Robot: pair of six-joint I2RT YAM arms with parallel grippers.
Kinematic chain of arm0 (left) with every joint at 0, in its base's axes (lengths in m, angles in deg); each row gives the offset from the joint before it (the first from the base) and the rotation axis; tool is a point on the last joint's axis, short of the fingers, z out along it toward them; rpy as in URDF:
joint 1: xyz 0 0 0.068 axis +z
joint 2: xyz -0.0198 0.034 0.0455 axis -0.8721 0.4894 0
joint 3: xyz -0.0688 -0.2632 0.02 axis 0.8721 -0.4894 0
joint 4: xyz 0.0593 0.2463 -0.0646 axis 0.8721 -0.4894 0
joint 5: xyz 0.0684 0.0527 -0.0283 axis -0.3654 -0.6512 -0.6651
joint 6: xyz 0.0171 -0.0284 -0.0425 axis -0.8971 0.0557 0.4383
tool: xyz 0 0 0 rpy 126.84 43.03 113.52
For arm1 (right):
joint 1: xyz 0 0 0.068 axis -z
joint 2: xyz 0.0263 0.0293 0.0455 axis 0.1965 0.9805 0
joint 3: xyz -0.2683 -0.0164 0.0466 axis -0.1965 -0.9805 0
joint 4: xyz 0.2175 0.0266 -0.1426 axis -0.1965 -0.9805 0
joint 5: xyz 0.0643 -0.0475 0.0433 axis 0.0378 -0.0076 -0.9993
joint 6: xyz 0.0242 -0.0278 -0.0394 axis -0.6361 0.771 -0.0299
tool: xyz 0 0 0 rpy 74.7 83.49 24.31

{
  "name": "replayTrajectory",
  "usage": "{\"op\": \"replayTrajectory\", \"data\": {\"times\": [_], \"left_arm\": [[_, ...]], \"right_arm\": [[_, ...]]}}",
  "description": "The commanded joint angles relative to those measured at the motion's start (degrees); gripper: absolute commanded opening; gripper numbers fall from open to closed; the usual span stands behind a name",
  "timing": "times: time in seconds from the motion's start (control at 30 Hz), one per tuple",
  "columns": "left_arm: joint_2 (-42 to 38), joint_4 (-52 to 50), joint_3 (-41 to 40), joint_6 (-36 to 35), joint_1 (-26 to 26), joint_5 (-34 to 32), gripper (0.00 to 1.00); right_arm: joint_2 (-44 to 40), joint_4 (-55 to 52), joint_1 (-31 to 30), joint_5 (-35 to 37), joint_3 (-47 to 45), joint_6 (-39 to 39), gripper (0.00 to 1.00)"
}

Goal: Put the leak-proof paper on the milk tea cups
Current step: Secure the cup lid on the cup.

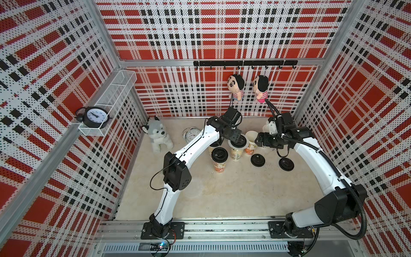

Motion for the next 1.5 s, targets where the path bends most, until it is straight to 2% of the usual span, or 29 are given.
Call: {"op": "replayTrajectory", "data": {"times": [0.0,0.67,0.8,0.97,1.47], "left_arm": [[1.5,0.6,1.3,-0.6,-0.9,-0.6,0.75],[0.6,1.1,-5.4,0.0,-2.3,-3.4,0.74],[0.0,1.3,-7.6,0.6,-2.8,-3.9,0.74],[-1.5,1.9,-10.6,1.3,-3.2,-4.9,0.74],[-3.2,3.9,-15.4,2.0,-3.4,-5.1,0.73]], "right_arm": [[-1.9,0.8,0.4,-0.1,-0.9,0.4,0.87],[-0.8,3.6,-0.8,-2.9,-2.4,-1.5,0.86],[0.5,5.5,-2.5,-2.1,-2.9,-3.4,0.79],[2.5,8.3,-4.8,-1.0,-3.1,-6.2,0.66],[7.2,11.5,-7.2,0.4,-2.6,-9.8,0.58]]}}
